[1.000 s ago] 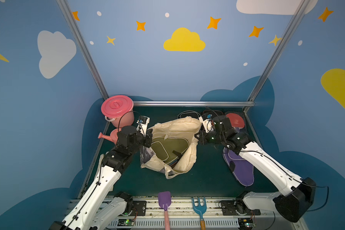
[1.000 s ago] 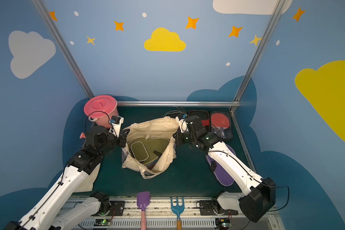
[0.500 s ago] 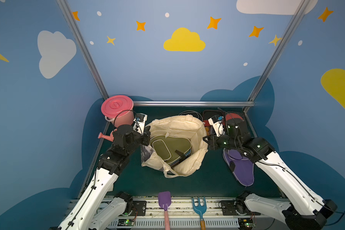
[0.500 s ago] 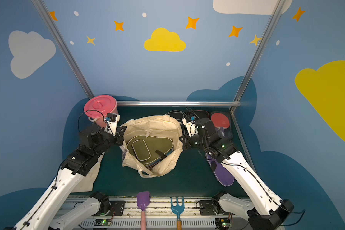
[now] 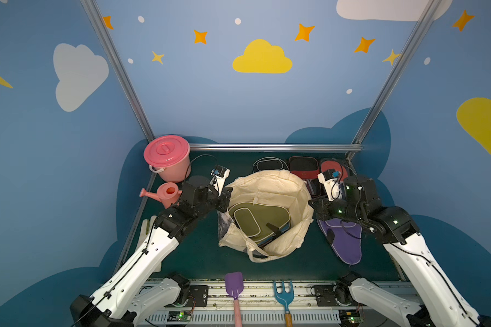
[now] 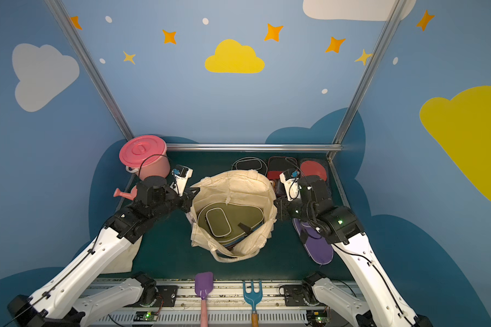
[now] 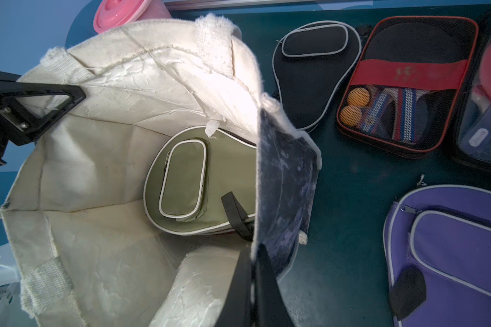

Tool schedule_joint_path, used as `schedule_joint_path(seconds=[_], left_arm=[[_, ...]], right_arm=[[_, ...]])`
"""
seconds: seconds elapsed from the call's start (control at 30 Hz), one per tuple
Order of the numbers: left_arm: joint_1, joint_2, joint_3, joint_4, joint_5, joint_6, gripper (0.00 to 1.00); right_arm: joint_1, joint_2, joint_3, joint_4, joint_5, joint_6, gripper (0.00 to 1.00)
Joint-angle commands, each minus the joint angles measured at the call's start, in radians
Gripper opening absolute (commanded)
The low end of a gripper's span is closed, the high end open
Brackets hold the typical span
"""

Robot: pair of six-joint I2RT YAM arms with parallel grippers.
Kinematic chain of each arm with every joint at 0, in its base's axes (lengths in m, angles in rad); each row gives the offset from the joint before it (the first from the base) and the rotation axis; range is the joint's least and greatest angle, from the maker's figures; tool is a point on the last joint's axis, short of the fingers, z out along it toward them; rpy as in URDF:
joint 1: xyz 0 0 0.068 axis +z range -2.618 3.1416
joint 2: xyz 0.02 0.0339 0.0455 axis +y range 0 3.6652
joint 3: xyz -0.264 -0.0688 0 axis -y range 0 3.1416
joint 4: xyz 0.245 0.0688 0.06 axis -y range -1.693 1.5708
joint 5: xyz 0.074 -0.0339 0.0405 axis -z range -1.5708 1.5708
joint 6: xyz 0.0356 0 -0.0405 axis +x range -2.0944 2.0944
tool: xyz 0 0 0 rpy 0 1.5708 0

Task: Remove the ping pong set from the canvas bag
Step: Adjust the canvas bag at the center of the board.

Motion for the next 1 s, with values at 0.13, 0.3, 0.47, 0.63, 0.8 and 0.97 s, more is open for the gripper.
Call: schedule_joint_path(seconds=[0.13,0.3,0.47,0.63,0.8,0.97], left_arm=[[-0.029,0.02,0.037,0.11,0.01,-0.024,0.05],[-0.038,0.025,-0.005,0.176,0.049,-0.004,0.05],[-0.039,0.023,0.01,0.249,0.094,0.005,0.05],[-0.039,0.032,0.054,0.291,0.136,0.014,0.05],[-0.039,0.032,0.074,0.325,0.162,0.006,0.05],[-0.039,0.003,0.044,0.355,0.184,-0.015,0.05]], right_arm=[[-0.035,-0.017,0.044,-0.048,0.015,-0.006,0.0],[-0.019,0.059,0.161,-0.067,-0.039,-0.091,0.71],[0.062,0.163,0.355,-0.085,-0.065,-0.192,0.9],[0.181,0.292,0.456,-0.116,-0.137,-0.286,0.91],[0.264,0.359,0.366,-0.061,-0.208,-0.336,0.91],[0.32,0.358,0.131,0.09,-0.246,-0.35,0.91]])
